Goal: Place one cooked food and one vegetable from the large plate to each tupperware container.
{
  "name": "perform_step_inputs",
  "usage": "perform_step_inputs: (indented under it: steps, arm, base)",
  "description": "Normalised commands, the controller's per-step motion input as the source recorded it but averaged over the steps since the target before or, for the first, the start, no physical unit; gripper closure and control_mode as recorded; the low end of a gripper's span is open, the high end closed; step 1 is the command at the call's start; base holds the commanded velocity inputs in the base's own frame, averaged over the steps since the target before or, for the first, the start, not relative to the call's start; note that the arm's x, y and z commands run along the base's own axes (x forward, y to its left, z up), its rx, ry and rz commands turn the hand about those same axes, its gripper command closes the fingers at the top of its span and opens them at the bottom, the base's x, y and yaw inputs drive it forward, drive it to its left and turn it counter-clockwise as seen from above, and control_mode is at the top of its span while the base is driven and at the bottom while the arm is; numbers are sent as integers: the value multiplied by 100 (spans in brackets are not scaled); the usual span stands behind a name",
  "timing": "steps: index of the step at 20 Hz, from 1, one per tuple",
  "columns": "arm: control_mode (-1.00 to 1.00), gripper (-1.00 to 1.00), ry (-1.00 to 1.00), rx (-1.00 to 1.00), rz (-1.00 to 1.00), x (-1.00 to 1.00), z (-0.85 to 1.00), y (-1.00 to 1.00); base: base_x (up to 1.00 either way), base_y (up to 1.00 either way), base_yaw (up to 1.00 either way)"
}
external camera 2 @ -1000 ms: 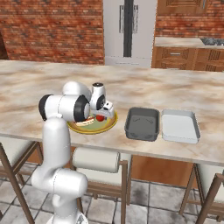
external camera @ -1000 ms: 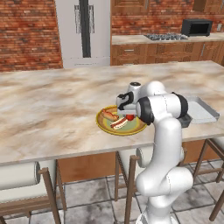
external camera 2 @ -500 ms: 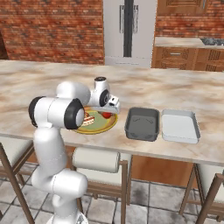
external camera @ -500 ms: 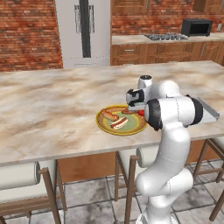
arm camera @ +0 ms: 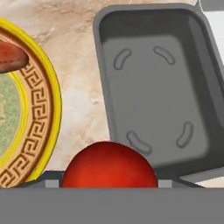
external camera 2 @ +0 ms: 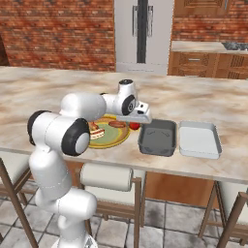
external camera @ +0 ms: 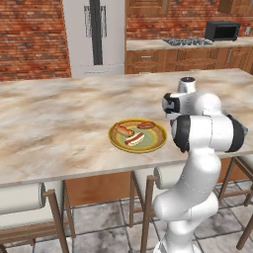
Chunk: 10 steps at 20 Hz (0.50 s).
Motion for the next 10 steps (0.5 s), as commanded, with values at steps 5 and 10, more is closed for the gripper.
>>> perform_step_inputs:
  steps: [5,10]
  arm:
    - [-100,100,0,14,0,-8,-6,-85]
    - [-100,100,0,4,0,1,-30,-64]
  base:
    - [0,0,0]
    - [0,0,0]
